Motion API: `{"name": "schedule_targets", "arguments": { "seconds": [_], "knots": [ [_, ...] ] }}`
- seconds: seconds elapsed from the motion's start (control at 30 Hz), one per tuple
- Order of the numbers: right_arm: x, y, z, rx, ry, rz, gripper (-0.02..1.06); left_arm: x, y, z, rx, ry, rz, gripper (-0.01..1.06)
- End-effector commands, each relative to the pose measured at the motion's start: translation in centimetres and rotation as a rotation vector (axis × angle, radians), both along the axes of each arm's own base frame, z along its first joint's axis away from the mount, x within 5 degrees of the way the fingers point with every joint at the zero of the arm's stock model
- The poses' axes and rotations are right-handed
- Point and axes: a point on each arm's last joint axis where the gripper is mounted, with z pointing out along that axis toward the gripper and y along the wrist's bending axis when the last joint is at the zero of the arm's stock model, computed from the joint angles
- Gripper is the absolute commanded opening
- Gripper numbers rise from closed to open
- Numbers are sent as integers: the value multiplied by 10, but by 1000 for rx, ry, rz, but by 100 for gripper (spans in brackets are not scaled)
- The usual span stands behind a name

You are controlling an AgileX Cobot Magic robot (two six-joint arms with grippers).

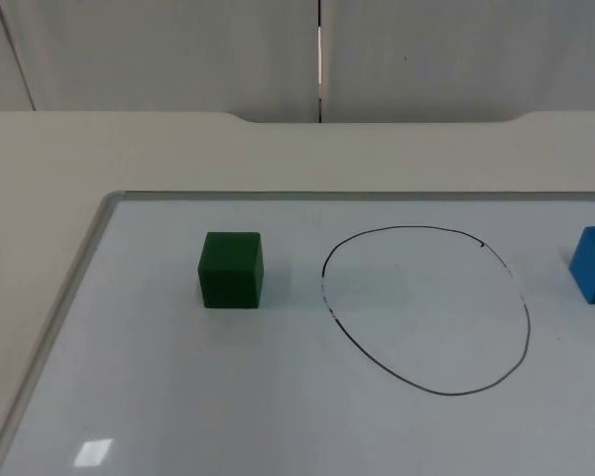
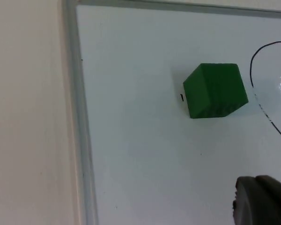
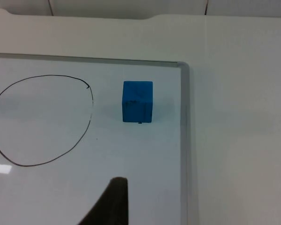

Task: Push the two cubes into the marked area.

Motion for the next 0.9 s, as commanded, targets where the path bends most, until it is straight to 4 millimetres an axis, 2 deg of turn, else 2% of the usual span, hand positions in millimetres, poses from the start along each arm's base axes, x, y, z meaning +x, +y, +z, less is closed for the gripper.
{"name": "schedule_targets", "arguments": {
  "seconds": [0.0,0.43,0.87],
  "knots": [
    [0,0,0,-5,-8,-8,105,5,-1,-2,-34,12,18,0],
    [0,-1,0,-7,-8,-10,105,22,0,-24,-30,92,33,0],
    [0,-1,0,-7,-8,-10,105,25,-2,-26,-62,87,32,0]
  ]
}}
